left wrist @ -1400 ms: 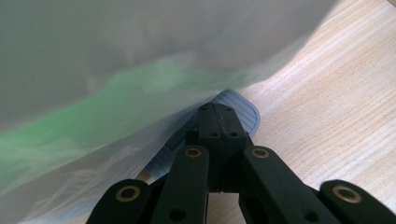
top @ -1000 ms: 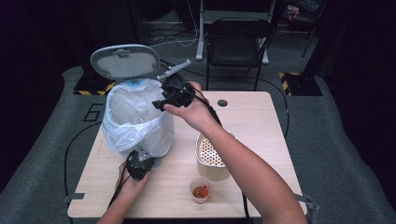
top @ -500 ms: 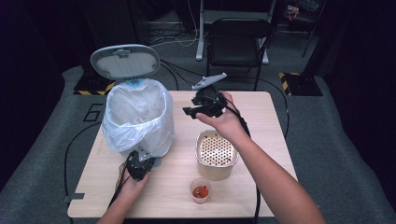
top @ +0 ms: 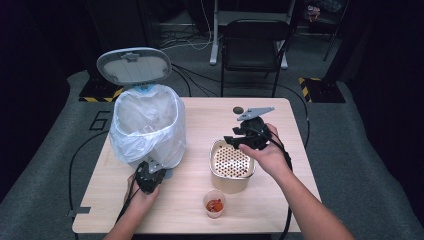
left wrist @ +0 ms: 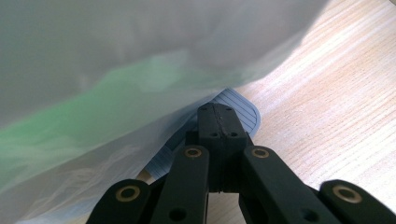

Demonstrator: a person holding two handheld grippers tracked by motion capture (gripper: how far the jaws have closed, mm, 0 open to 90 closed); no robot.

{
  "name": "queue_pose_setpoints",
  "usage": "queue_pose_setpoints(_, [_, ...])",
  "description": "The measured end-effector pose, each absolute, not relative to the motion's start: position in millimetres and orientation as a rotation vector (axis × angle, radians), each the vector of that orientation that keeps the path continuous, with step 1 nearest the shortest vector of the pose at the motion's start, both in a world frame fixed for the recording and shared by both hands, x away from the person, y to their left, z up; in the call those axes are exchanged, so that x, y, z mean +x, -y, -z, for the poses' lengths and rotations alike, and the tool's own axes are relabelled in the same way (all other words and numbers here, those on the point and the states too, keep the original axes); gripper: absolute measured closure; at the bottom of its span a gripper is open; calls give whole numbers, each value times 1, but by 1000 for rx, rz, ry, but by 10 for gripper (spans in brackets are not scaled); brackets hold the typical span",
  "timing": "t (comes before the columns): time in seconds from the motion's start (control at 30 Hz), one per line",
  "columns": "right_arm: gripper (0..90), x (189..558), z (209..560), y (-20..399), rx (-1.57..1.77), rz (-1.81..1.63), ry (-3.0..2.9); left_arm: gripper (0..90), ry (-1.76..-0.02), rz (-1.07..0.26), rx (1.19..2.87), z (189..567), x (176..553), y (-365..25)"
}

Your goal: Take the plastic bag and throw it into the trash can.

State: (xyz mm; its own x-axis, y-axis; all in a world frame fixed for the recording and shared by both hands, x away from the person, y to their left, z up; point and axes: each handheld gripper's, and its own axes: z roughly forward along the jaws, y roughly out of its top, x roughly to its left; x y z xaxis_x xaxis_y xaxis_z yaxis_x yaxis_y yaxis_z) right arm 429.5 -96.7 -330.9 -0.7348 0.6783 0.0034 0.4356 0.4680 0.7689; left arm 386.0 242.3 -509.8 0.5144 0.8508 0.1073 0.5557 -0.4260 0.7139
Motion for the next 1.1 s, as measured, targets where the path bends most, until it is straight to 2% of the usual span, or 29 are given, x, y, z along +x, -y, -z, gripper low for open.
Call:
queue_pose_setpoints(0.33, [485,401,356,113,967,-1217,-2428,900,-1143,-620,2135,510,386,-242])
queue_pose_setpoints(0.83, [325,354,372,106,843,-1279,-2475,900,-1147,-621,2146,510,385,-243])
queue_pose_setpoints(1.1, [273,335,381,101,803,-1332,-2502,900,-1146,-613,2142,510,385,-242])
